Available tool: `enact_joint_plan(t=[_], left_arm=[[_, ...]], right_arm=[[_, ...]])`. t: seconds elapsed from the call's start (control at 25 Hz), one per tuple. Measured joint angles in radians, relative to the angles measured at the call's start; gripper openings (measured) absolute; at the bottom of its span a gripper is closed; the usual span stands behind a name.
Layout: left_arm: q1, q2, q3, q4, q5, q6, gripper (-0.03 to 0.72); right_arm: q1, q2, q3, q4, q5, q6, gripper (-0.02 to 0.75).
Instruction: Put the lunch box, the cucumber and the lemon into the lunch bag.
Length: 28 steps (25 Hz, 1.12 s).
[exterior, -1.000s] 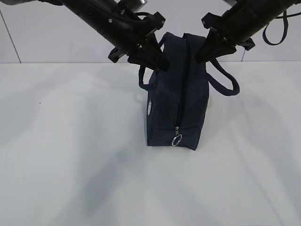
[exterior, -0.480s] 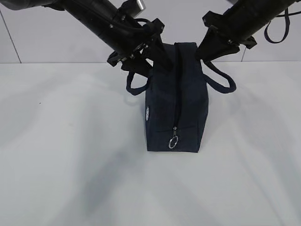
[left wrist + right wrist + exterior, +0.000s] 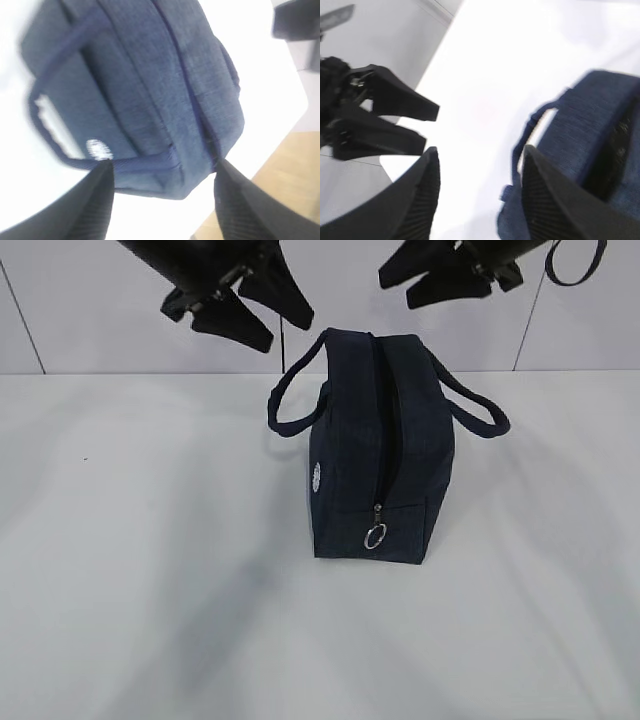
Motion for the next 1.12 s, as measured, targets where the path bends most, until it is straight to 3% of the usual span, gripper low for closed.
enact_joint_plan(t=[0.28,0.6,1.12], left_arm=[[0.001,-0.127,0.000,0.194,-0.006,0.000,0.454],[0.001,-0.300,0.000,0.286,-0.126,0.022,0.428],[0.001,-0.540,0.010,0.380,-0.164,0.025,0.418]], right_arm=[[0.000,-0.123,-0.011,0.100,0.000,-0.095,0.365],[0.000,-0.330,-0.015,0.110,0.008,-0.160,0.306],[0.000,-0.631,0.028,-0.047,0.023,-0.146,0.249]])
